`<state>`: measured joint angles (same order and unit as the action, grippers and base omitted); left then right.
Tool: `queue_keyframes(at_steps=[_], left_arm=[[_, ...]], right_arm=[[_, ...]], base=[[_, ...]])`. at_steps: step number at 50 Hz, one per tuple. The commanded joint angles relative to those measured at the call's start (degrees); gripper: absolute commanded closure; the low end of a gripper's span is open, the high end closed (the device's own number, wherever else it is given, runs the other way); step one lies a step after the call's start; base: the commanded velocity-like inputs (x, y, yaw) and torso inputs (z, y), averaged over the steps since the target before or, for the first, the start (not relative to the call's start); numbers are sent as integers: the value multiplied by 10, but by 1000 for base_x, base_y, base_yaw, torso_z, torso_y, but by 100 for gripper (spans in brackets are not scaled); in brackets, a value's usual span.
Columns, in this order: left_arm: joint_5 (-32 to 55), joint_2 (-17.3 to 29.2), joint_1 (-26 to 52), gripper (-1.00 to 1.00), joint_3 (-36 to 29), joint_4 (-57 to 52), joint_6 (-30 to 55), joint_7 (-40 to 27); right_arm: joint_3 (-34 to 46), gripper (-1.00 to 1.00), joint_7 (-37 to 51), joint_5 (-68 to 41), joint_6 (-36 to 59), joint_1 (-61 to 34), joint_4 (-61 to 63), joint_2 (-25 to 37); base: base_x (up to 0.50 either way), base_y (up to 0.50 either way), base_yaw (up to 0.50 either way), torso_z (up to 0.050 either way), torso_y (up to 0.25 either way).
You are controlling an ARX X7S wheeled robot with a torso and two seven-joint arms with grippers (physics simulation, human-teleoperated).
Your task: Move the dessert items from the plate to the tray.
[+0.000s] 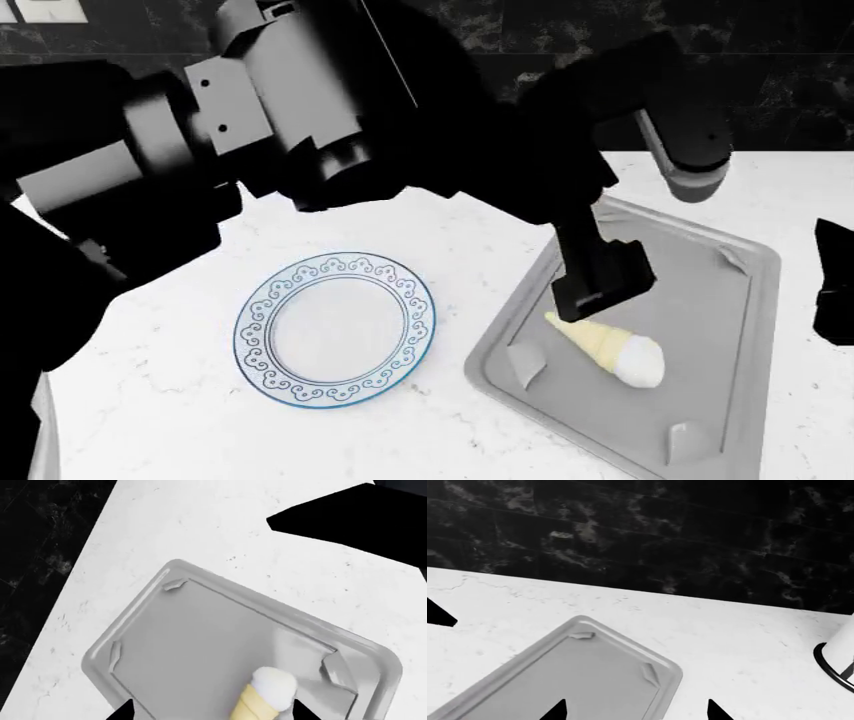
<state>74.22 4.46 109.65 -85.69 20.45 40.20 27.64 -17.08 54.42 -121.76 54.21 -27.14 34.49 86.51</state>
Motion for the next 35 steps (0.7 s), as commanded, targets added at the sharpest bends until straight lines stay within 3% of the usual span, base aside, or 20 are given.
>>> queue_keyframes(at_steps=[1,3,5,7,24,35], left_arm=[[87,76,40,-100,38,-71,44,-51],[113,99,44,-100,50,-105,56,-87],[140,123,43,-100,60,-146,67,-134],[157,142,41,-100,66,-173,73,-167],[305,321,12,-100,127,-363,60,-365],[328,420,-20,-100,153,-422,21,-412]], right_arm=[[73,-100,-63,59,-89,15,14,35],[76,-100,-69,64,-95,16,17,35],[248,-100,29,24,51,-156,-28,-91],[289,-100,47,14,62,-317,-34,-106],[306,-100,108,-40,60,-370,8,-111],[314,-100,132,-54,58,-384,27,-110]], base=[[0,0,0,0,0],[0,0,0,0,0],[0,0,0,0,0],[0,0,0,0,0],[-10,13,0,0,0],[-79,500,0,0,0]])
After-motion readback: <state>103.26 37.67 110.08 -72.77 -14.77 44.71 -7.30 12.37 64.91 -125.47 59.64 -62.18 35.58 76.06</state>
